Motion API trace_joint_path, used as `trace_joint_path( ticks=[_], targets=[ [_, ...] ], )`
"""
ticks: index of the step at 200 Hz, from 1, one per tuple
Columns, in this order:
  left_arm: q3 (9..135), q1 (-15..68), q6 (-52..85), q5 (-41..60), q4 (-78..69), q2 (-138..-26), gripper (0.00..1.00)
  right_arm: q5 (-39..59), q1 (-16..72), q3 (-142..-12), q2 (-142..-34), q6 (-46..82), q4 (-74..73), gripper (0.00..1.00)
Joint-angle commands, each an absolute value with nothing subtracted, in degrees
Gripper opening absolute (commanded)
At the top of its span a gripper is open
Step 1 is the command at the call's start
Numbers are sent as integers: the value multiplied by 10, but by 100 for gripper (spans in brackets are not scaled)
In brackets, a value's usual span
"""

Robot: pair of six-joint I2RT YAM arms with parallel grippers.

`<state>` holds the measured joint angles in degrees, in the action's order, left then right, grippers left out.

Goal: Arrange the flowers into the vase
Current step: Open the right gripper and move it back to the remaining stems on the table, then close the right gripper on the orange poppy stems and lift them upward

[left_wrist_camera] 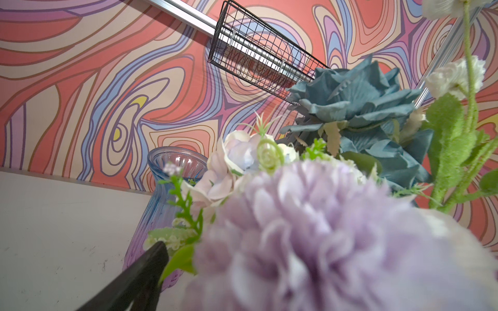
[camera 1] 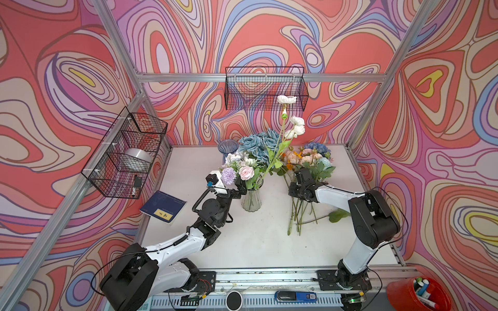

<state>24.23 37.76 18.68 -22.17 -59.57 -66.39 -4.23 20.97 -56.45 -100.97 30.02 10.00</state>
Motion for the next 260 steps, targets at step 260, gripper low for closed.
trace_joint_path(
  ticks=[260],
  targets=[
    [276,373,188,-224,-576,-658,98,20,196,-543,-478,112,-76,0]
  ],
)
